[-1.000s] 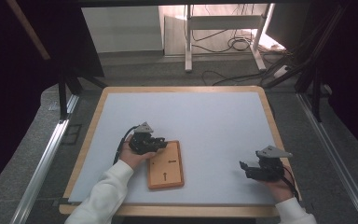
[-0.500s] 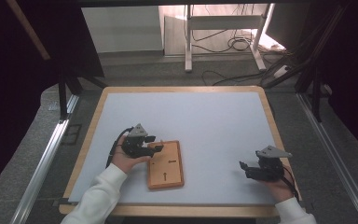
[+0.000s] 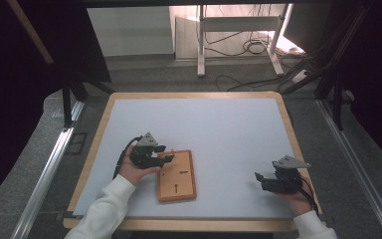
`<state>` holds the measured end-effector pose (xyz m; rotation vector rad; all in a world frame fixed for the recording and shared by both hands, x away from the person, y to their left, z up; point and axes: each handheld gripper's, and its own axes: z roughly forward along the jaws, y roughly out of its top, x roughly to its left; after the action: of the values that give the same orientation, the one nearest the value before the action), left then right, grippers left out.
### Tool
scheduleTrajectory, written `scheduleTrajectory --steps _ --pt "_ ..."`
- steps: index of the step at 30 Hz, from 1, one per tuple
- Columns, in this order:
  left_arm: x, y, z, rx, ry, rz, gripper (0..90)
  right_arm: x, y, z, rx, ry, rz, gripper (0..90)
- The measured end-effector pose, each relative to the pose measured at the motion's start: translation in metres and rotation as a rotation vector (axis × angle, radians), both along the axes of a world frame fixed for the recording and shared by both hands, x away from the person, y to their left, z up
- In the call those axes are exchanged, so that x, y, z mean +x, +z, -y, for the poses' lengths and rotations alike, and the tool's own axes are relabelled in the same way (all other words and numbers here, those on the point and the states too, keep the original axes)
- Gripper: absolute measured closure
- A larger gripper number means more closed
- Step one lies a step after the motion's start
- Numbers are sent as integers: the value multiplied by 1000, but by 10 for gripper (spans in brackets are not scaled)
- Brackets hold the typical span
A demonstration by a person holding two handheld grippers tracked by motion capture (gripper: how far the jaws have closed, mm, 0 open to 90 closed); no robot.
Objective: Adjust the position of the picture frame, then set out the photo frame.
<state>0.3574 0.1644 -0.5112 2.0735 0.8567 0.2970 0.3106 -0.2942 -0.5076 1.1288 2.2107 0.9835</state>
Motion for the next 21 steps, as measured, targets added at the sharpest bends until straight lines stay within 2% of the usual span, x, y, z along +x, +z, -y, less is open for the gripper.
scheduleTrajectory --steps 5,11,21 --pt "0 2 2 -3 -7 -7 433 0 0 0 1 2 2 212" --pt "3 -2 11 17 -26 -9 503 1 0 -3 1 10 0 212" --pt "17 -8 18 -5 -31 -26 590 -1 0 -1 2 0 2 212"
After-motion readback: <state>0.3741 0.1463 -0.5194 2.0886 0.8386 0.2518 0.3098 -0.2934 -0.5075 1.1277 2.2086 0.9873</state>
